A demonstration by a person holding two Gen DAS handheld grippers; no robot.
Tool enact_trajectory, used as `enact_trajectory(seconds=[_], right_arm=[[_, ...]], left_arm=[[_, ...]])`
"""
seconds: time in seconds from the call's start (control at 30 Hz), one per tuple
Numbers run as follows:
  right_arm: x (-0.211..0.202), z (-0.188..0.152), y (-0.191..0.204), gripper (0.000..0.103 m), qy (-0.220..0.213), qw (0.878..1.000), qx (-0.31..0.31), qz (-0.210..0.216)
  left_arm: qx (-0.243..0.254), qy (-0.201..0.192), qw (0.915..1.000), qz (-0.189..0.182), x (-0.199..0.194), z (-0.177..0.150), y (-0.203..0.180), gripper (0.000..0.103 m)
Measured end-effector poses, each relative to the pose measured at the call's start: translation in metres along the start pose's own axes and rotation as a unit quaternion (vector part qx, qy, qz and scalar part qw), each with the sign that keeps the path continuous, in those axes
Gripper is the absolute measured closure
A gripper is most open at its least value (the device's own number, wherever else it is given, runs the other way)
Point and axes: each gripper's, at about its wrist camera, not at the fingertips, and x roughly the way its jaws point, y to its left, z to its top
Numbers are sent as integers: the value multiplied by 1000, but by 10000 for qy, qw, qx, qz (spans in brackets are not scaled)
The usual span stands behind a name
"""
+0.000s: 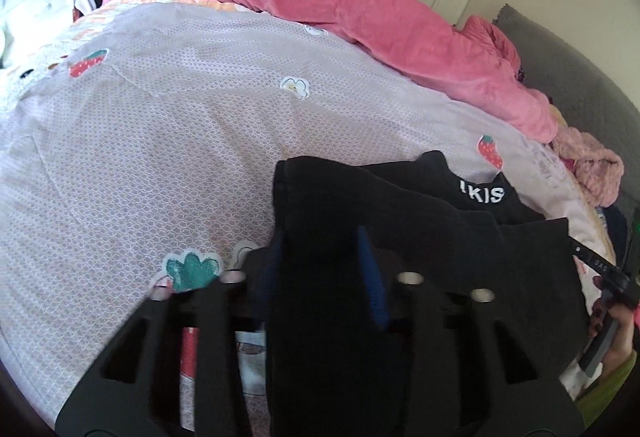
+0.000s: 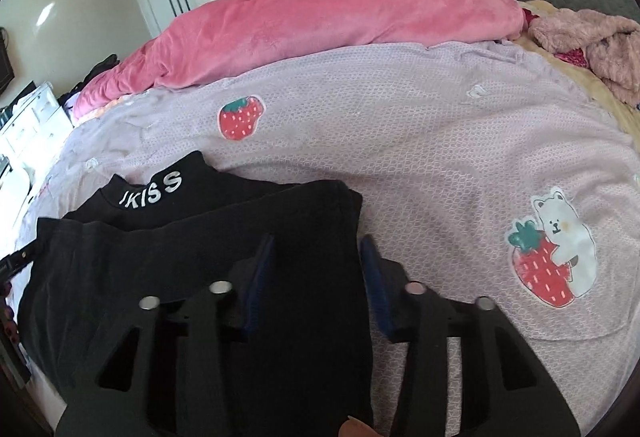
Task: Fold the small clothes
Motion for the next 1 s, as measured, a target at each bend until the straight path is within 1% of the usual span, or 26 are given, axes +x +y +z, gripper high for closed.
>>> enact_trajectory(seconds=[0.03, 0.07, 0.17, 0.3, 0.37, 0.43, 0.47, 0.53, 0.63, 0.7, 0.8, 0.83, 0.93, 1.0], right_arm=[[-1, -1, 2, 84, -22, 10000, -81, -27], [-4, -2, 3, 93, -84, 9999, -138, -58], [-17, -4, 3, 95, -306, 9995, -100, 22], [-50, -4, 10, 95, -886, 9955, -345, -6], [-62, 2, 12, 95, -1142, 9929, -336, 51], [-69, 10, 10, 95, -1342, 9905, -293, 59], [-68, 16, 10, 95, -1396, 9898, -276, -21], [-60, 22, 8, 95, -1375, 9900, -273, -142], [-41, 26, 8, 95, -1211, 9920, -305, -204], [-27, 26, 11, 95, -1080, 9930, -388, -263], [-12, 25, 15, 95, -905, 9931, -556, -489], [-7, 24, 15, 95, -766, 9937, -543, -604], [10, 19, 9, 95, -356, 9956, -399, -768], [20, 15, 6, 94, -171, 9960, -316, -823]], left_arm=[[38, -27, 10000, 33, -2, 0, -1, 97], [70, -69, 9999, 32, -4, 1, -1, 98], [234, -312, 9992, 116, -18, 3, -6, 99], [381, -809, 9960, 92, -45, 12, -13, 99], [411, -1041, 9937, 73, -57, 18, -14, 99], [380, -1124, 9929, 42, -60, 23, -14, 99], [340, -1132, 9930, 27, -58, 25, -12, 99], [266, -1112, 9934, 28, -51, 27, -9, 99], [204, -932, 9954, 126, -32, 28, -5, 99], [219, -814, 9961, 251, -21, 27, -5, 99], [264, -602, 9967, 486, -5, 22, -4, 99], [254, -537, 9969, 524, -2, 20, -2, 99], [283, -372, 9967, 658, 10, 15, 0, 98], [314, -311, 9963, 734, 15, 12, 0, 94]])
